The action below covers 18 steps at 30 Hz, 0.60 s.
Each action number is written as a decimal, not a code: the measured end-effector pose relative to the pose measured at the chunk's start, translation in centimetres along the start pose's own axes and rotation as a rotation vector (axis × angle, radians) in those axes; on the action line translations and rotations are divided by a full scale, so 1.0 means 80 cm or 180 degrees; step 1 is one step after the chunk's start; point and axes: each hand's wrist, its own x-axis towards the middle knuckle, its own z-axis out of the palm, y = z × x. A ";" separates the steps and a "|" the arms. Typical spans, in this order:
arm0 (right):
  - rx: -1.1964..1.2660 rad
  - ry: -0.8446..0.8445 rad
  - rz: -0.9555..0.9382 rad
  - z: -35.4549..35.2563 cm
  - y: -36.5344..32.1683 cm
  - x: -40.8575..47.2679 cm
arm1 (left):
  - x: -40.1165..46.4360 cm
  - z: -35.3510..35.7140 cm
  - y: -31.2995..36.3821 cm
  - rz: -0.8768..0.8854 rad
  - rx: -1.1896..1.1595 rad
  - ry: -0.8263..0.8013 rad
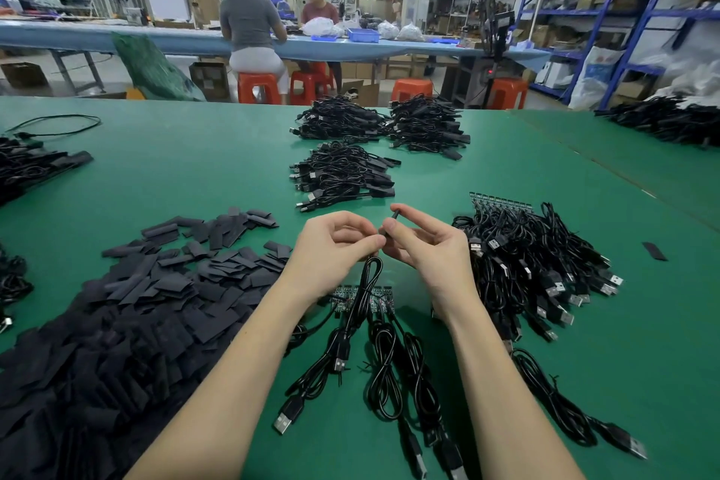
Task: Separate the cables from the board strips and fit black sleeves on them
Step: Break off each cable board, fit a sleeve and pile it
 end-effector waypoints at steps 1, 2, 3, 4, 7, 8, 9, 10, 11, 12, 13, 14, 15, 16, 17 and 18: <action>0.0011 0.0013 0.0010 0.000 0.000 0.000 | 0.001 -0.001 0.000 -0.0004 0.0012 -0.0010; 0.0050 0.0031 0.0033 0.001 0.000 0.000 | 0.001 0.000 0.000 -0.0026 0.0032 -0.0038; 0.0116 0.0060 0.0060 0.002 0.001 0.000 | 0.001 0.001 -0.001 -0.0066 0.0075 -0.0077; 0.0199 0.0117 0.0083 0.002 0.001 0.001 | 0.002 0.002 -0.001 -0.0114 0.0166 -0.0130; 0.0536 0.0537 0.0125 0.001 -0.003 0.004 | 0.004 -0.003 0.003 -0.0394 0.0404 -0.0399; 0.0683 0.0702 0.0128 -0.001 -0.005 0.006 | 0.004 -0.009 0.004 -0.0554 0.0283 -0.0596; 0.0826 0.0845 0.0121 -0.004 -0.008 0.007 | 0.003 -0.015 0.005 -0.0709 0.0139 -0.0844; 0.0939 0.0949 0.0106 -0.007 -0.010 0.008 | 0.001 -0.019 0.006 -0.0807 0.0066 -0.1087; 0.1011 0.1010 0.0094 -0.009 -0.012 0.010 | 0.000 -0.019 0.006 -0.0834 0.0081 -0.1245; 0.1052 0.1038 0.0092 -0.010 -0.013 0.010 | -0.001 -0.016 0.005 -0.0805 0.0150 -0.1272; 0.1072 0.1046 0.0094 -0.010 -0.013 0.010 | -0.002 -0.012 0.005 -0.0725 0.0277 -0.1204; 0.1079 0.1039 0.0095 -0.008 -0.013 0.010 | -0.001 -0.008 0.005 -0.0603 0.0437 -0.1113; 0.1062 0.1026 0.0089 -0.007 -0.013 0.010 | -0.001 -0.004 0.006 -0.0464 0.0585 -0.1047; 0.1019 0.1016 0.0086 -0.007 -0.013 0.010 | 0.000 -0.003 0.007 -0.0335 0.0692 -0.0993; 0.0950 0.1012 0.0097 -0.007 -0.013 0.011 | 0.001 -0.005 0.008 -0.0219 0.0744 -0.0915; 0.0849 0.1006 0.0129 -0.008 -0.013 0.012 | 0.002 -0.008 0.009 -0.0094 0.0771 -0.0796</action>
